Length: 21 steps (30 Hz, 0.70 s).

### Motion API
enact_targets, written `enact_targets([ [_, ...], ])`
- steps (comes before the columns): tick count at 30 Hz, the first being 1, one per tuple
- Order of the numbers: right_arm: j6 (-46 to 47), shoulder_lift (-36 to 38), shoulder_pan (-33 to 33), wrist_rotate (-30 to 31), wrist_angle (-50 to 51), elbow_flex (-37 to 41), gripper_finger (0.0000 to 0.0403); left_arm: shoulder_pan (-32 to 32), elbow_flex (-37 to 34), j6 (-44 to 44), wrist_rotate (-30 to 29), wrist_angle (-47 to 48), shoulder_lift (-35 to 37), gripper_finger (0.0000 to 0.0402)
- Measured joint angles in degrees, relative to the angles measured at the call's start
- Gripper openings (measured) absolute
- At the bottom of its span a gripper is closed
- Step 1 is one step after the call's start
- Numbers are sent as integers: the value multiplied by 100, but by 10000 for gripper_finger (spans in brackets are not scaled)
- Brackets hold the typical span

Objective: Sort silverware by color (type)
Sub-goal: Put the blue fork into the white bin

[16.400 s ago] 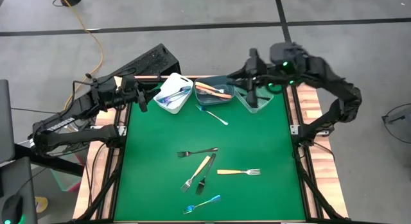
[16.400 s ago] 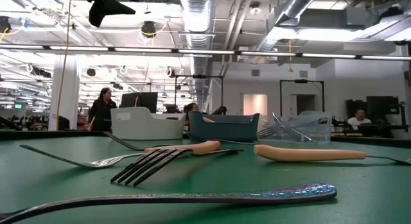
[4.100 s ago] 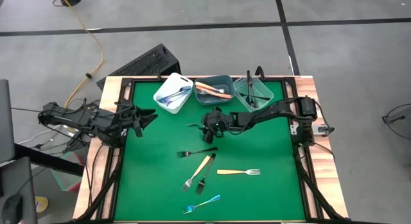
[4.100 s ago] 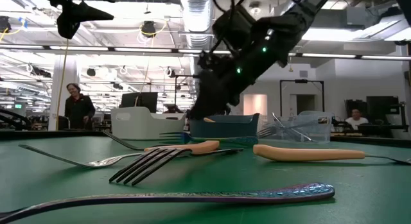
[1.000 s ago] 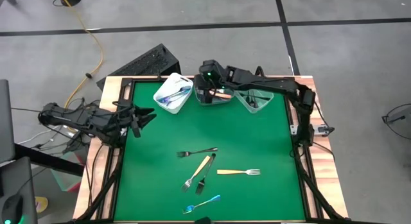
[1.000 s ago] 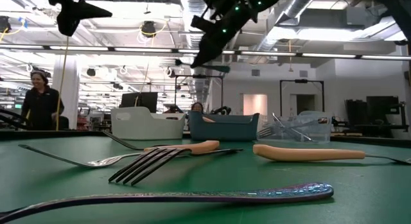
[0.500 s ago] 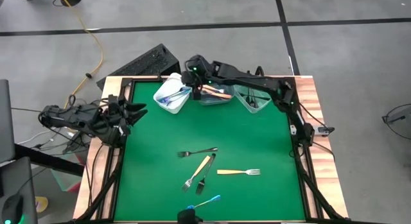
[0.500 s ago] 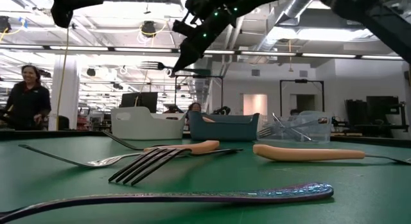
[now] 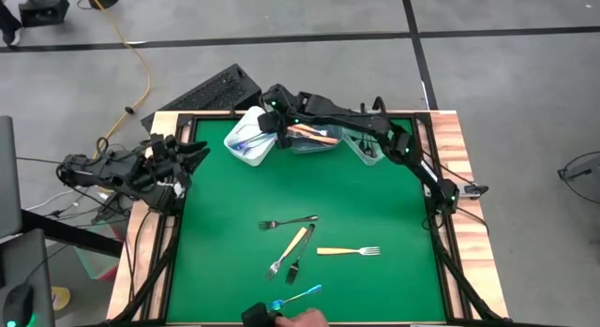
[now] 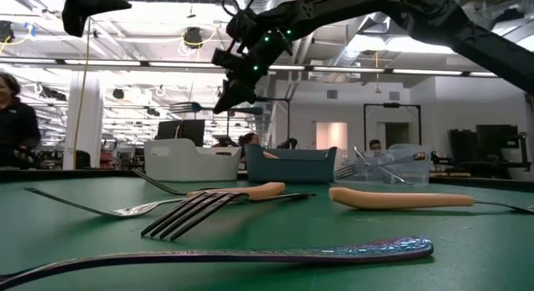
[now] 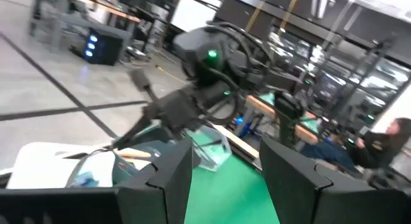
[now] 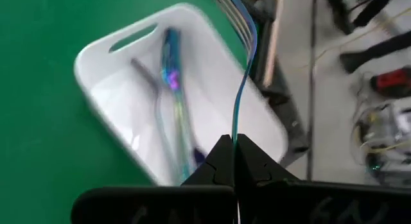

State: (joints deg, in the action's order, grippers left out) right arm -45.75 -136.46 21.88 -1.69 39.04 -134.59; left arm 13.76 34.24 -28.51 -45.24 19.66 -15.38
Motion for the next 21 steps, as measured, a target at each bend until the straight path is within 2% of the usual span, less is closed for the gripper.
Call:
enact_targets([
  [9,-852,-231,-65,-324,-623,13,6,0,0,8,-334,16,7,164],
  [13,-1139,-370,-78,-319,-469,42,6,0,0,-56,-449,36,7,164],
  [21,-1082,-535,-69,-300,-699,18,6,0,-2,-75,-623,70,7,164],
])
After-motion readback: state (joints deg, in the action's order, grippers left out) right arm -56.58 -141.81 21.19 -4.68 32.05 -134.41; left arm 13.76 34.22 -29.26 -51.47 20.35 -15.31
